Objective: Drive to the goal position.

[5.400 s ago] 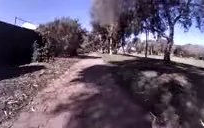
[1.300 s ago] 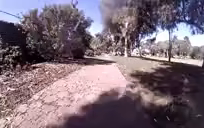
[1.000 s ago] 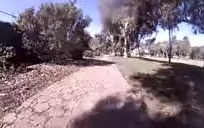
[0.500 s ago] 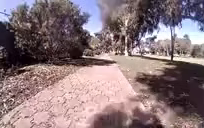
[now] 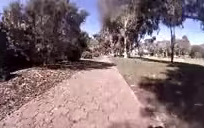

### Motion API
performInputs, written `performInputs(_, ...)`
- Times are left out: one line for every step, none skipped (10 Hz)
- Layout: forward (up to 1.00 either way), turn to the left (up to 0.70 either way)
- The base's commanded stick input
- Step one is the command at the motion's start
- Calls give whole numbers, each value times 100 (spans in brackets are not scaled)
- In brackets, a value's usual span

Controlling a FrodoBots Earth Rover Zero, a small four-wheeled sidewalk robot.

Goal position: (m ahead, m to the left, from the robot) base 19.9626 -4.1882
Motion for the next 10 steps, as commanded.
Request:
performInputs(70,35)
performInputs(70,35)
performInputs(70,1)
performInputs(70,1)
performInputs(70,0)
performInputs(70,0)
performInputs(70,0)
performInputs(70,0)
performInputs(70,0)
performInputs(70,0)
